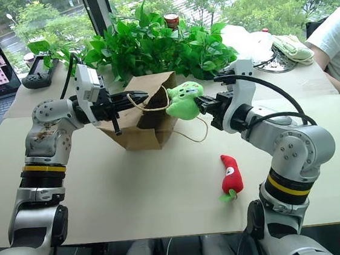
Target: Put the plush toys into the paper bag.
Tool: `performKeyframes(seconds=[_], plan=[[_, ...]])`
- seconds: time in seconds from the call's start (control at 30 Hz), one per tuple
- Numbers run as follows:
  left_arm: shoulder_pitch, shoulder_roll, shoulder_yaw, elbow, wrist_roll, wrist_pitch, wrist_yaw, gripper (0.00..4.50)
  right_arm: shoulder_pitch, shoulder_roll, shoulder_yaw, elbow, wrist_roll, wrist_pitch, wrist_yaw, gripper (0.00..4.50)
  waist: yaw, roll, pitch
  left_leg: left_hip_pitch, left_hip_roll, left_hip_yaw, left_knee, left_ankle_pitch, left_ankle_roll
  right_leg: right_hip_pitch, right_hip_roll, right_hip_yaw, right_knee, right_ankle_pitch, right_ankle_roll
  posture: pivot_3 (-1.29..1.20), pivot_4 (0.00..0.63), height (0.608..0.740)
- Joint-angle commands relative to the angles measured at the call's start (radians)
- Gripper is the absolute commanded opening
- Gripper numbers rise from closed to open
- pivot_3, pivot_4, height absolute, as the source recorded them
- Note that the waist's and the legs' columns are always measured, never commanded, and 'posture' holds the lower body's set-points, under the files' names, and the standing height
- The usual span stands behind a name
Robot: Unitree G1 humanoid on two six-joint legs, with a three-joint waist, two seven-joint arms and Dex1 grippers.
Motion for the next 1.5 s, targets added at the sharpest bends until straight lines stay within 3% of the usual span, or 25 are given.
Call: performKeyframes(seconds=[0.03,0.43,0.93,1.17,1.5], plan=[[-0.019,0.007,0.01,-0.026,-0.009,-0.004,-0.002,0.0,-0.044,-0.001,-0.017,-0.007,0.001,-0.043,-0.02,0.07,0.0,0.0,0.0,0.0,0.0,0.0,0.0,0.0,0.0,0.0,0.0,0.0,0.0,0.0,0.0,0.0,0.15,0.74],[-0.015,0.008,0.01,-0.033,-0.011,-0.001,-0.002,0.0,-0.092,0.016,-0.049,0.0,0.028,-0.029,-0.059,0.07,0.002,0.0,0.0,0.0,0.0,0.0,0.0,0.0,0.0,0.0,0.0,0.0,0.0,0.0,0.0,0.0,0.15,0.74],[-0.015,0.005,0.007,-0.033,-0.01,-0.001,-0.004,0.0,0.024,0.072,0.131,0.044,-0.045,-0.088,-0.095,0.07,0.0,0.0,0.0,0.0,0.0,0.0,0.0,0.0,0.0,0.0,0.0,0.0,0.0,0.0,0.0,0.0,0.15,0.74],[-0.02,-0.004,0.001,-0.017,-0.008,-0.01,-0.011,0.0,-0.052,0.133,0.232,0.19,-0.135,-0.206,-0.134,0.07,-0.001,0.0,0.0,0.0,0.0,0.0,0.0,0.0,0.0,0.0,0.0,0.0,0.0,0.0,0.0,0.0,0.15,0.74],[-0.023,-0.016,-0.003,-0.004,-0.003,-0.02,-0.023,0.0,-0.144,0.244,0.261,0.268,-0.184,-0.275,-0.18,0.07,-0.003,0.0,0.0,-0.001,0.0,0.0,0.0,0.0,0.0,-0.001,0.0,0.0,0.0,0.0,0.0,0.0,0.15,0.74]])
